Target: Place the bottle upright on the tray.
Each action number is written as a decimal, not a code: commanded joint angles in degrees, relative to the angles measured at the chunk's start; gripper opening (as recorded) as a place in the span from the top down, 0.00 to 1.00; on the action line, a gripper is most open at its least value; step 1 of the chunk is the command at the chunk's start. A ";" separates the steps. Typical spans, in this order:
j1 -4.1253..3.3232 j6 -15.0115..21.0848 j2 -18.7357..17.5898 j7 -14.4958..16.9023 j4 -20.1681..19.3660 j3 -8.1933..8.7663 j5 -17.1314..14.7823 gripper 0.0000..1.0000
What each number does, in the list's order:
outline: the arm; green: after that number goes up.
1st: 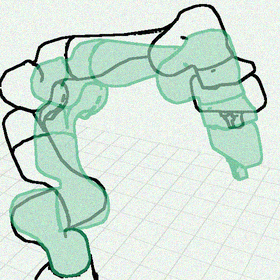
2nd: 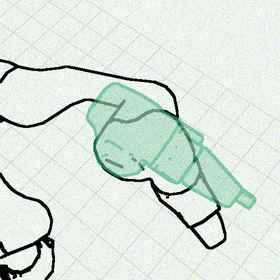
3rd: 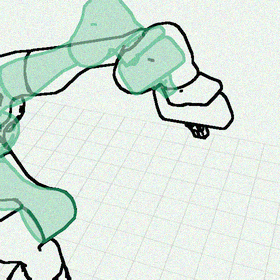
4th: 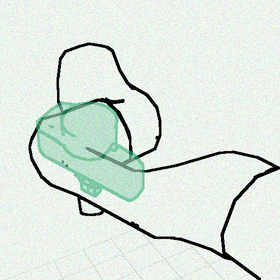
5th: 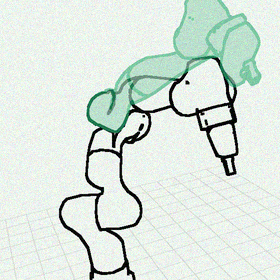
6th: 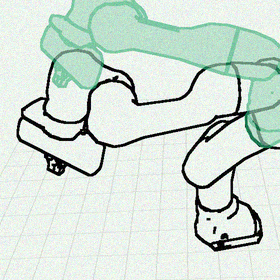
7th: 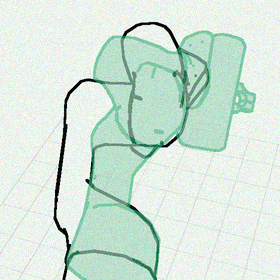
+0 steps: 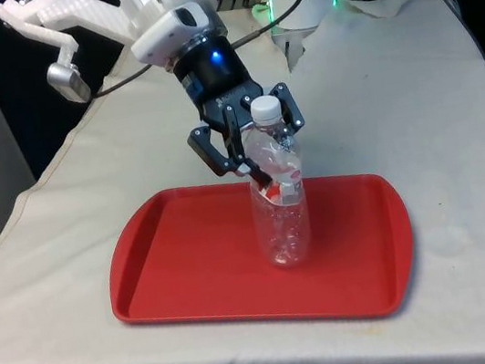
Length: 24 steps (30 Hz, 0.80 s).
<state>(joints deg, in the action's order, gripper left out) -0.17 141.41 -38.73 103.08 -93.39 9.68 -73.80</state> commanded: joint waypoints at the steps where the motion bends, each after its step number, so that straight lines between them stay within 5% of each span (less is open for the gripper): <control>1: 0.06 0.11 -0.11 0.11 0.06 0.00 -0.23 0.82; 4: 0.06 -0.06 -0.17 0.11 0.11 0.00 -0.23 0.71; 7: 0.00 -0.52 -0.11 0.00 0.00 0.17 -0.06 0.44; 8: 0.00 -0.23 -0.23 0.11 0.11 0.11 -0.29 0.44; 14: 0.00 -0.34 -0.23 0.11 0.11 0.17 -0.29 0.03; 24: 0.00 -0.63 -0.17 0.06 0.06 0.23 -0.17 0.00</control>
<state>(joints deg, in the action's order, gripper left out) -0.17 140.60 -38.85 103.08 -93.39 9.91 -73.85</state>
